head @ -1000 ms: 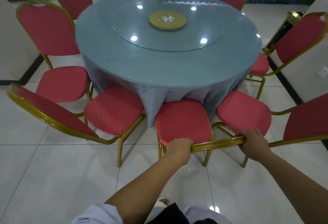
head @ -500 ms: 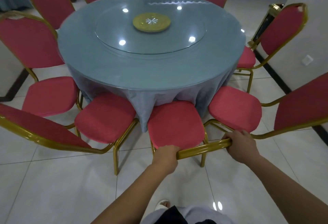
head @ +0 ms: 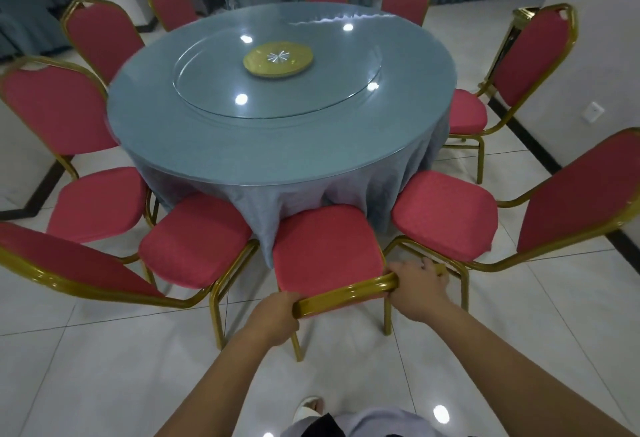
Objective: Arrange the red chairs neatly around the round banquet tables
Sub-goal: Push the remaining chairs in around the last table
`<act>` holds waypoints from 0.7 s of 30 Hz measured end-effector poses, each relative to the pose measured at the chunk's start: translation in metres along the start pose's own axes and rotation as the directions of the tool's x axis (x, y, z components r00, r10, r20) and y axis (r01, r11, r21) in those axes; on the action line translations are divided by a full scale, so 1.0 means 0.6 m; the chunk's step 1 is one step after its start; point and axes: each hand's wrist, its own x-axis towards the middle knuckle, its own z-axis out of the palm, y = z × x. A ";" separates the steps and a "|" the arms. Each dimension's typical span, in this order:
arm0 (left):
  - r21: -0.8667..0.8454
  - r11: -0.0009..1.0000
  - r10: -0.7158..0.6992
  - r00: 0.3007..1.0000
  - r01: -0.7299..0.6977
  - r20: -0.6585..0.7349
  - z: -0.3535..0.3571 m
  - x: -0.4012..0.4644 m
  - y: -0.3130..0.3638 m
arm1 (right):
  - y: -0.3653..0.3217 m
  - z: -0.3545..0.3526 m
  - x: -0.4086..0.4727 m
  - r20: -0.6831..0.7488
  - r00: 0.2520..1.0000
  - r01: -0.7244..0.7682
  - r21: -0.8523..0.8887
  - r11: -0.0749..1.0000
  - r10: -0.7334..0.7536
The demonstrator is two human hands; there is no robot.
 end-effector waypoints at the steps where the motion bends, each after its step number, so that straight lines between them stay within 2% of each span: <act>1: -0.039 0.999 -0.007 1.000 0.006 -0.022 0.005 -0.002 0.010 | 0.012 -0.004 -0.005 0.023 0.998 0.056 0.051 0.997 -0.058; 3: -0.123 0.992 0.001 0.996 -0.011 -0.088 0.014 -0.008 0.043 | 0.044 -0.010 -0.025 -0.011 0.988 0.156 0.188 0.970 -0.157; 5: -0.148 0.987 0.042 0.986 -0.066 -0.159 0.023 -0.017 0.092 | 0.087 -0.012 -0.056 -0.109 0.977 0.211 0.339 0.917 -0.185; 8: -0.071 0.986 0.125 0.956 -0.149 -0.266 0.044 -0.033 0.180 | 0.171 -0.002 -0.109 -0.166 0.977 0.201 0.513 0.834 -0.134; 11: -0.114 0.952 0.231 0.912 -0.283 -0.340 0.068 -0.047 0.279 | 0.257 0.004 -0.152 -0.178 0.984 0.123 0.601 0.789 -0.018; 13: -0.198 0.899 0.329 0.900 -0.391 -0.285 0.090 -0.049 0.344 | 0.311 0.000 -0.169 -0.200 0.979 0.090 0.625 0.775 0.048; 15: -0.200 0.875 0.407 0.894 -0.440 -0.187 0.115 -0.041 0.399 | 0.359 -0.010 -0.183 -0.250 0.964 0.093 0.642 0.761 0.094; 21: -0.111 0.895 0.439 0.898 -0.433 0.037 0.148 0.012 0.522 | 0.462 -0.072 -0.209 -0.355 0.913 0.121 0.705 0.699 0.200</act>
